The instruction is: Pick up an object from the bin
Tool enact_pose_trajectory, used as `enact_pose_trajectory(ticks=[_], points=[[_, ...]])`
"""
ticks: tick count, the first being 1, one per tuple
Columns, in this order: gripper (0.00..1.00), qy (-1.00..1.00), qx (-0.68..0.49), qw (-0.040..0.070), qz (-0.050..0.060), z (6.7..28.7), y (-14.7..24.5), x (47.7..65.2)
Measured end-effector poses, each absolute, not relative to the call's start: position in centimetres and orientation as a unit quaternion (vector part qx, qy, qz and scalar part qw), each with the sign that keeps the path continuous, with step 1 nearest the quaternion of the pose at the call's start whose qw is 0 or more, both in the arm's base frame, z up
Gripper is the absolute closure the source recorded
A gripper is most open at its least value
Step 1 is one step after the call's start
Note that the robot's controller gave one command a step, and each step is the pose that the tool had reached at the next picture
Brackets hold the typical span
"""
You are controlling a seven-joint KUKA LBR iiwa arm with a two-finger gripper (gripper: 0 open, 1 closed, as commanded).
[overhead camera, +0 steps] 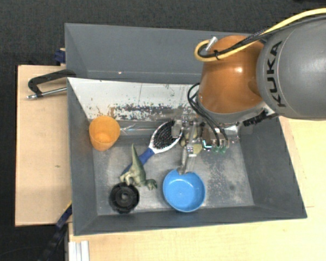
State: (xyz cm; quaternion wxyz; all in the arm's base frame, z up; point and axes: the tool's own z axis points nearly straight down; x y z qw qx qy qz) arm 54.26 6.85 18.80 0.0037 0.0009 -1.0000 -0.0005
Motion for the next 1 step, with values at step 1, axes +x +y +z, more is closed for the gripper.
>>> enact_pose_trajectory(ticks=[1], points=[[0.00,-0.958,0.287,0.003,-0.001,6.89,4.78,50.16]])
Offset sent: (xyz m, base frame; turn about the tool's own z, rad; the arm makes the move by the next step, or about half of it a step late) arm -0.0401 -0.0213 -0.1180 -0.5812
